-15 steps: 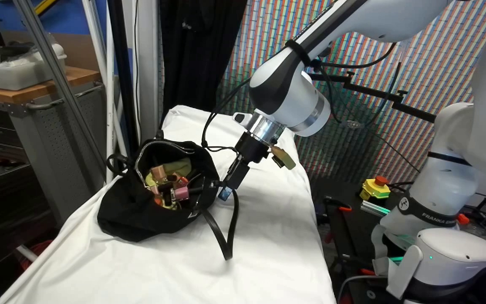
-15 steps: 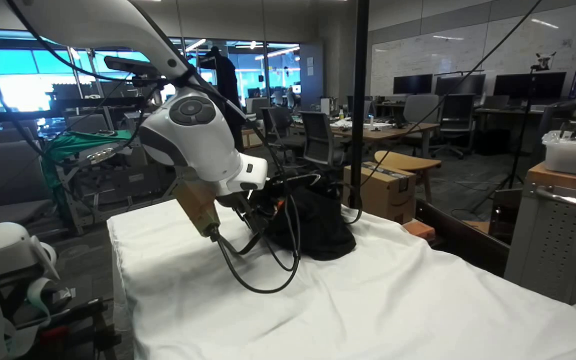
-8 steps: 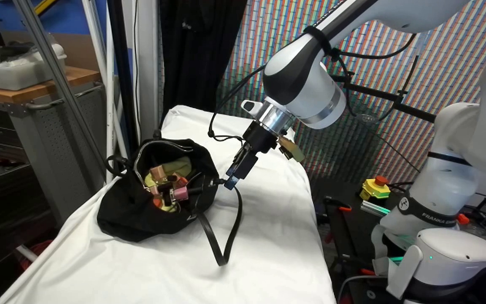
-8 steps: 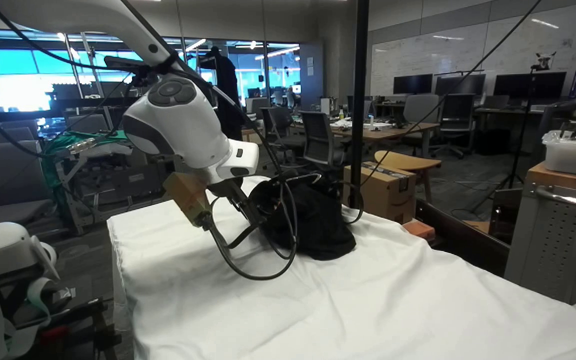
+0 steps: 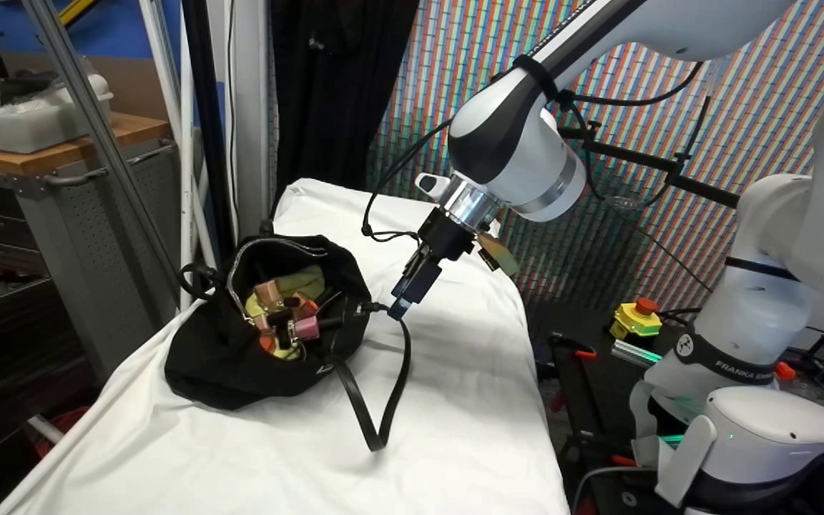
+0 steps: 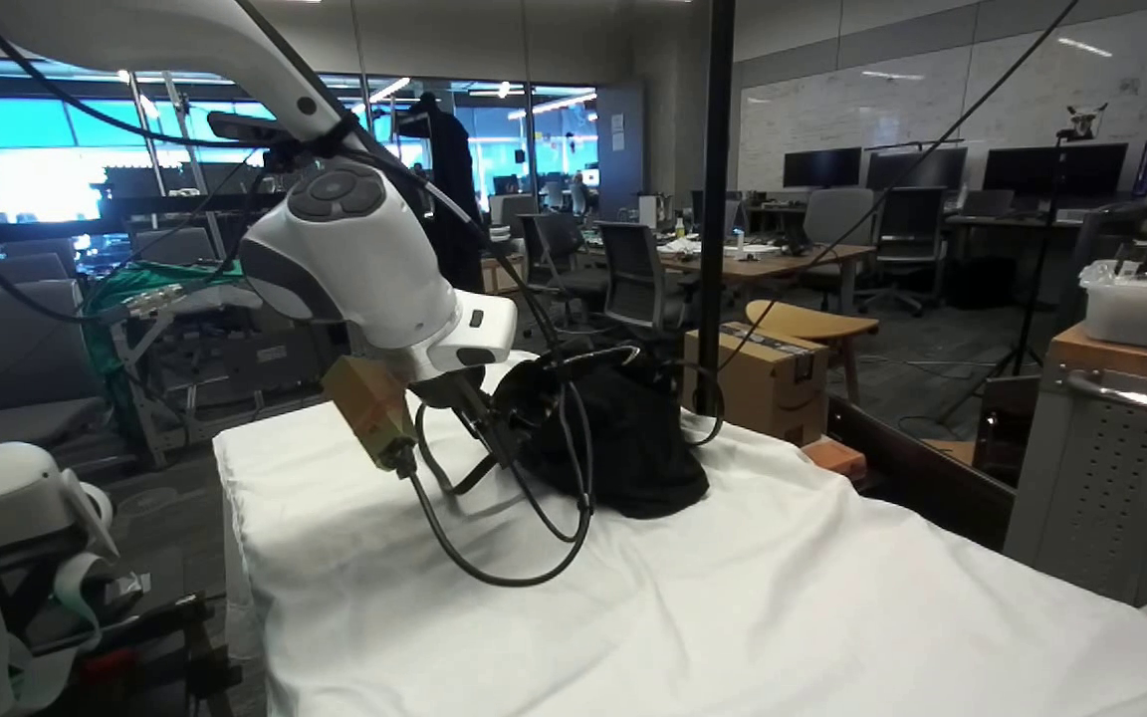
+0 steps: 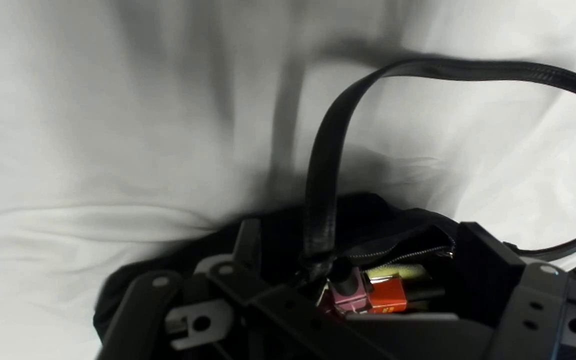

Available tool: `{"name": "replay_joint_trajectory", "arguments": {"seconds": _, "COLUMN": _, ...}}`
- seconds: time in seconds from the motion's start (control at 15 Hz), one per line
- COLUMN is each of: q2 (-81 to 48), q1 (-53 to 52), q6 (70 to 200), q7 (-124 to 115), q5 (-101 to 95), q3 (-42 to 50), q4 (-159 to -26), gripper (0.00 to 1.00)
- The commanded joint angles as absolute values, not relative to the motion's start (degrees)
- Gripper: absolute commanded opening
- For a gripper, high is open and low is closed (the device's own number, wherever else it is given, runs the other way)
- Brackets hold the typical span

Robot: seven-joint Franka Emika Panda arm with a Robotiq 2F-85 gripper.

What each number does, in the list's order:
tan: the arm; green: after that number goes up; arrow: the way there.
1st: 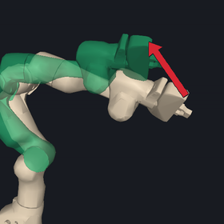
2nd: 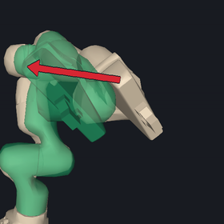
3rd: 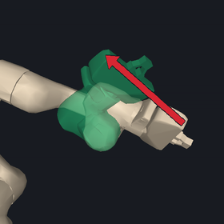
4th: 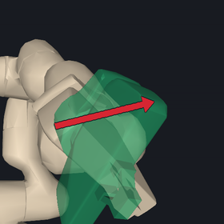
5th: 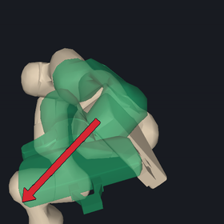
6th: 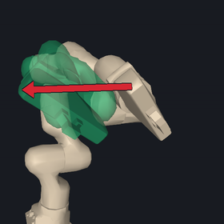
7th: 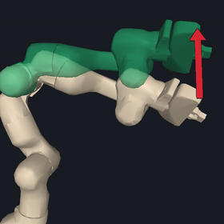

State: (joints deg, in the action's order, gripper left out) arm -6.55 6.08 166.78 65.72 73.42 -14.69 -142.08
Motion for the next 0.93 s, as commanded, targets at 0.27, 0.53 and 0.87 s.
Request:
{"name": "replay_joint_trajectory", "arguments": {"seconds": 0.27, "q2": -13.56, "q1": 8.36, "q6": 162.17, "q7": 72.94, "q5": 74.14, "q3": -13.35, "q4": -135.40, "gripper": 1.00}}
{"name": "replay_joint_trajectory", "arguments": {"seconds": 0.53, "q2": -17.79, "q1": 9.05, "q6": 159.31, "q7": 76.58, "q5": 73.26, "q3": -13.30, "q4": -131.47, "gripper": 1.00}}
{"name": "replay_joint_trajectory", "arguments": {"seconds": 0.87, "q2": -20.50, "q1": 8.78, "q6": 155.77, "q7": 76.54, "q5": 69.78, "q3": -12.63, "q4": -129.53, "gripper": 0.74}}
